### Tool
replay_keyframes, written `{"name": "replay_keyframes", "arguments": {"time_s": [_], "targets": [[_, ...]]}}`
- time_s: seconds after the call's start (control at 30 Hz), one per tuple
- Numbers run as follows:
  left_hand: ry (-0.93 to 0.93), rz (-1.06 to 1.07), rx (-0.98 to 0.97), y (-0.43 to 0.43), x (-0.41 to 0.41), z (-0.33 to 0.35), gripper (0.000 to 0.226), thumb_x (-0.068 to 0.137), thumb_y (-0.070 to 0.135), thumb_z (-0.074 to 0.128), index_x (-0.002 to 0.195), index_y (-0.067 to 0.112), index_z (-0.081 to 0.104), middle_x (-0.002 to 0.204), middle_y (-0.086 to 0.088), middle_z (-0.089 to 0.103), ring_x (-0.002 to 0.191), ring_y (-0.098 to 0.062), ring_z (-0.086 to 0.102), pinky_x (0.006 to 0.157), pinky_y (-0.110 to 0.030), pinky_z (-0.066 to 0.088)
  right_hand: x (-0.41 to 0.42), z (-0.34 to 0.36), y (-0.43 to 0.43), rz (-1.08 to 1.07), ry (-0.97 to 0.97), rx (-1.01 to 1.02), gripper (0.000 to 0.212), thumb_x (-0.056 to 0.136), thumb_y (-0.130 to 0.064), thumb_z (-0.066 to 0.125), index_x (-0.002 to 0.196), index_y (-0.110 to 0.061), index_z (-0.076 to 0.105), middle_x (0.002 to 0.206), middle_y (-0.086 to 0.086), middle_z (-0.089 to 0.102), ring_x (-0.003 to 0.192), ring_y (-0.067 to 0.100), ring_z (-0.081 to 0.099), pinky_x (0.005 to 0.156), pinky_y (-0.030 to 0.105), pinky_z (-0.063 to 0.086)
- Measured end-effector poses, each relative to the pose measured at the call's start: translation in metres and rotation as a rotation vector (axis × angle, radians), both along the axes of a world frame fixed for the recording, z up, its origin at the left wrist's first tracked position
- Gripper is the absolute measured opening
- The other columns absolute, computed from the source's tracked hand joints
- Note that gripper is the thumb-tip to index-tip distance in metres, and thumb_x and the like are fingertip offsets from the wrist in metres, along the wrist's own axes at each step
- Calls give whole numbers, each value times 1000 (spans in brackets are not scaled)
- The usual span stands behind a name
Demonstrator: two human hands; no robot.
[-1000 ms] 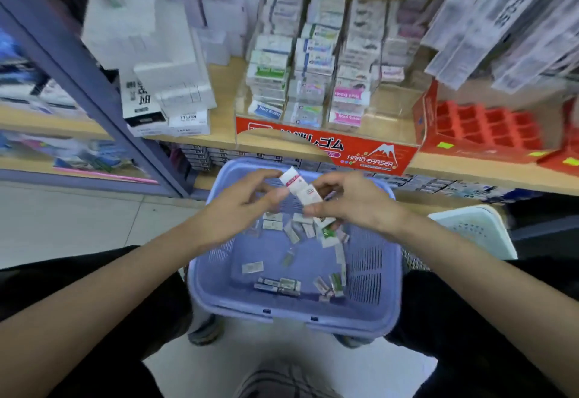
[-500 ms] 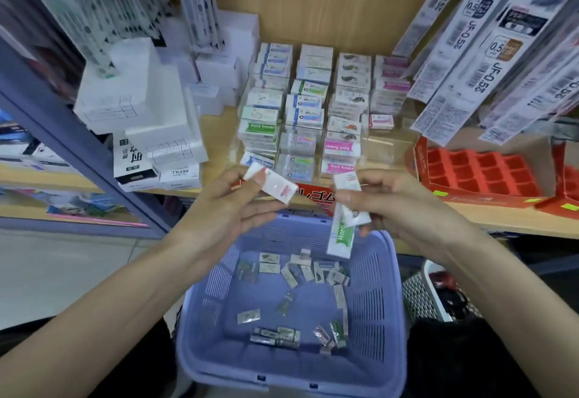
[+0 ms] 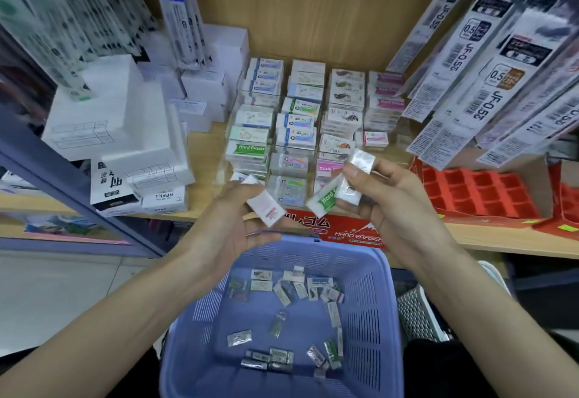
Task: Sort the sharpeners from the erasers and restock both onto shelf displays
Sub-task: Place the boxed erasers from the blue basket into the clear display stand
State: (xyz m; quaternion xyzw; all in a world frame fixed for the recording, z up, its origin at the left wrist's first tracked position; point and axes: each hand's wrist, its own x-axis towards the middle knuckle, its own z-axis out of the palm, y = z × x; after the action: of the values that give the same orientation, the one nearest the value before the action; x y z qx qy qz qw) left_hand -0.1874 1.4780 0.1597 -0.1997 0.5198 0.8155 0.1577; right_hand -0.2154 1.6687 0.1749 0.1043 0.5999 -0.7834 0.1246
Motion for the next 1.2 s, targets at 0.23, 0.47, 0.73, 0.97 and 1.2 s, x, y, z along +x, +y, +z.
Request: {"name": "replay_keyframes", "arguments": {"time_s": [0.23,0.47,0.73,0.97,1.2], "targets": [[189,-248,-553,6,-3,-2,46,62,41,76,76,11,45,49,8,44,47,-7,40,53,-22,36,-3,1,-8,99,-38,-19,37,68,-21,68,101,-4,65,95,14,69,81,18,68,56,20,54],[198,-304,-558,7,-4,-4,16,74,24,77,82,15,67,51,14,49,42,0,38,45,-13,31,-2,-3,-14,118,-11,93,26,79,-24,68,100,-8,65,109,28,63,88,32,66,55,22,54],[63,-103,-398,-3,-7,-4,14,77,24,73,84,16,64,55,2,43,46,-10,37,45,-21,32,-5,1,-22,57,55,229,13,88,-20,63,99,-13,62,83,2,73,65,28,53,39,23,39],[-107,2,-161,-11,-10,0,9,82,15,69,81,14,61,63,0,55,42,-5,42,35,-15,31,-7,-9,-38,346,66,419,9,87,-15,64,91,-16,56,72,10,66,49,16,48,40,24,34],[-233,8,-52,-17,-3,-8,17,78,17,72,89,16,59,62,4,54,44,-4,43,34,-14,28,8,-21,-58,378,339,832,37,68,-49,74,88,-28,52,66,-3,61,63,18,60,64,42,51]]}}
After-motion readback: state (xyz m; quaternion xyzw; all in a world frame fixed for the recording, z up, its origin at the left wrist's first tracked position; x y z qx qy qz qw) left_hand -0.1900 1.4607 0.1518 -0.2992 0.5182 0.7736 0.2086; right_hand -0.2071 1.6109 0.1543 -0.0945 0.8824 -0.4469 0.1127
